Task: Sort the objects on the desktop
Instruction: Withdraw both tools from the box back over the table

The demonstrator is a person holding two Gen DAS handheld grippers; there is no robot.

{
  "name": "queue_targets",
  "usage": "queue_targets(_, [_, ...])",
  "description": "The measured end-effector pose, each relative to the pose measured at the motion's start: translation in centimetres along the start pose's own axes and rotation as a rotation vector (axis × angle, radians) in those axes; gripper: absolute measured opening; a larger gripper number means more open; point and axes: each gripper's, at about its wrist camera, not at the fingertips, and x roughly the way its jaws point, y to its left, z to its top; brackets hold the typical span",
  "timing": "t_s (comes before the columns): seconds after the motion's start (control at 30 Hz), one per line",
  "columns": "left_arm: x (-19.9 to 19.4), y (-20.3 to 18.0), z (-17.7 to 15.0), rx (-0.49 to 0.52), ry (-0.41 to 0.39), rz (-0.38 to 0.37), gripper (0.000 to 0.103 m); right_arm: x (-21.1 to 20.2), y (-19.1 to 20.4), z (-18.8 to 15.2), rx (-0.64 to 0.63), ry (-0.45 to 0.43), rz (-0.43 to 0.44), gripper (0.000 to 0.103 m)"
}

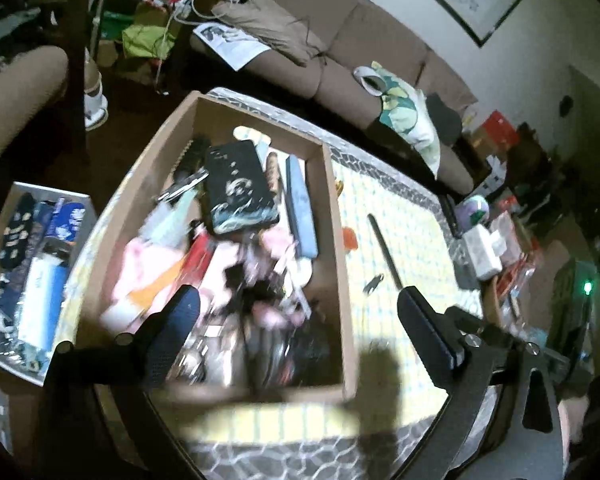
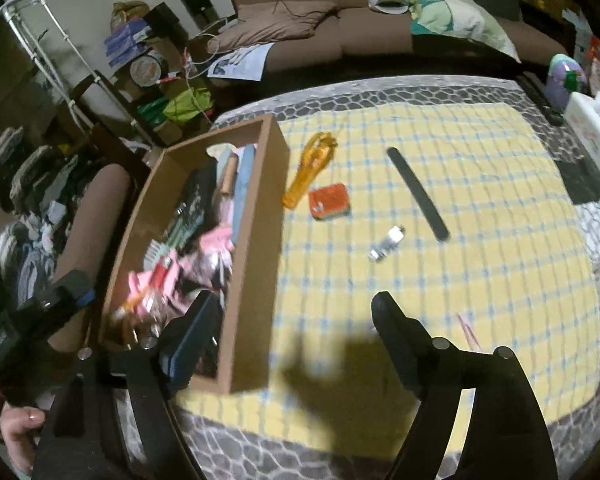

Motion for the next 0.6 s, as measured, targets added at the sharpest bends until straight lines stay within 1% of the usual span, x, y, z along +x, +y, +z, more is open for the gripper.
queue_targets(0.07, [-1.6, 0.0, -1.9, 0.022, -0.015, 0.024, 0.102, -0.9, -0.4, -1.1, -0.011, 0.002, -0.011, 0.083])
queue_targets(0.2, [-3.4, -0.9, -4.8, 0.061, -0.025, 0.061, 0.103, -2.0, -1.2, -3.3, -0.029, 0.001, -0.042, 0.084])
queue_targets(0.43, [-3.6, -4.2, -8.1, 0.132, -0.003, 0.101, 0.103, -2.9, -2.4, -6.8, -0.038, 0.016, -0.07, 0.085])
queue_targets(0.53, [-3.3, -5.6, -9.0, 0.17, 0.007, 0.123, 0.103, -3.4, -2.9, -7.9, -0.05, 0.015, -0.084, 0.09])
queue_targets(0.6, [-3.0, -6.5, -9.5, 0.193, 0.013, 0.139, 0.103, -3.6, -3.1, -8.3, -0.053, 0.014, -0.09, 0.091])
